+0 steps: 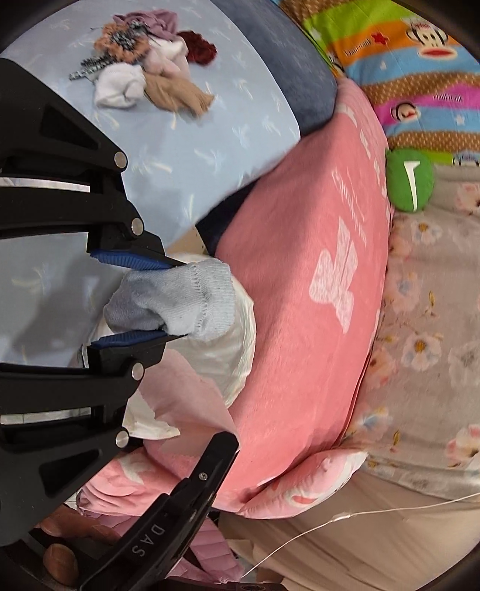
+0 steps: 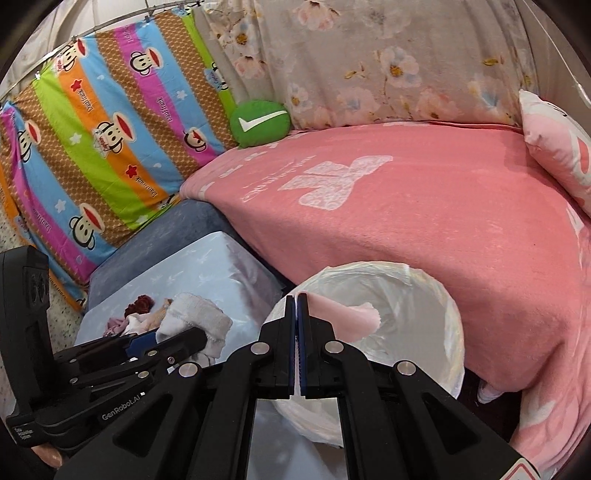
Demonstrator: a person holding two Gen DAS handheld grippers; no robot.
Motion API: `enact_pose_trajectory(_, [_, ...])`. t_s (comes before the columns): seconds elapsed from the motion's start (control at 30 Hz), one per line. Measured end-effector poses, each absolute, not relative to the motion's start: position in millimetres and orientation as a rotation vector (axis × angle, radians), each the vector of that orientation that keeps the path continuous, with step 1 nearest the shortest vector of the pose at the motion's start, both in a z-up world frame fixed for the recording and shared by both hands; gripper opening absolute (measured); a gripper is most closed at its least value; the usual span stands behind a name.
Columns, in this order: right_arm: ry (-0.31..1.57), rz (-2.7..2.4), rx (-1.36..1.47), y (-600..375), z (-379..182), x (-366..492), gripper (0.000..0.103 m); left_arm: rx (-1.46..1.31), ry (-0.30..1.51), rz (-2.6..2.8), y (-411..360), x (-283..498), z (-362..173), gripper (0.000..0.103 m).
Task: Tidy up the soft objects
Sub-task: 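Open the left tool over the bin while the right tool releases the pink cloth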
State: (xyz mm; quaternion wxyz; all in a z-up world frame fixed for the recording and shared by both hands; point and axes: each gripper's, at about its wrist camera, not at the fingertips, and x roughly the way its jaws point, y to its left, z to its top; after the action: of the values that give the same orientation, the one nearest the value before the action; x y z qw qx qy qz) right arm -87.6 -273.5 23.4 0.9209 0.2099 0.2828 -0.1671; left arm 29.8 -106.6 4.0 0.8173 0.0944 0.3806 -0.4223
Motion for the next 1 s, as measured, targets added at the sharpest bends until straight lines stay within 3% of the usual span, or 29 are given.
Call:
enact_pose_trajectory(0.27, [0.597,-0.395,0.449,-299,13,-91,0.003,0.233,0.842,-0.950,-135,24,-5,0.031])
enact_pose_trajectory(0.37, [0.605,-0.402,0.443,-302,11,-90,0.004,0.224,0.859,-0.950,-140,25,-7,0.036])
enact_pose_trajectory(0.47, [0.598,-0.417,0.435,-302,12,-91,0.008,0.207,0.846,-0.924,-140,26,-6,0.055])
enact_pose_trajectory(0.53, [0.594,-0.422,0.439,-302,12,-91,0.015,0.200,0.831,-0.908,-138,26,-4,0.073])
enact_pose_trajectory(0.6, [0.587,-0.427,0.446,-302,13,-93,0.024,0.195,0.814,-0.890,-135,26,-1,0.078])
enact_pose_trajectory(0.67, [0.578,-0.429,0.449,-301,14,-95,0.030,0.196,0.809,-0.876,-131,27,0,0.078])
enact_pose_trajectory(1.0, [0.603,-0.363,0.423,-271,12,-85,0.041,0.136,0.833,-0.758,-94,41,-6,0.078])
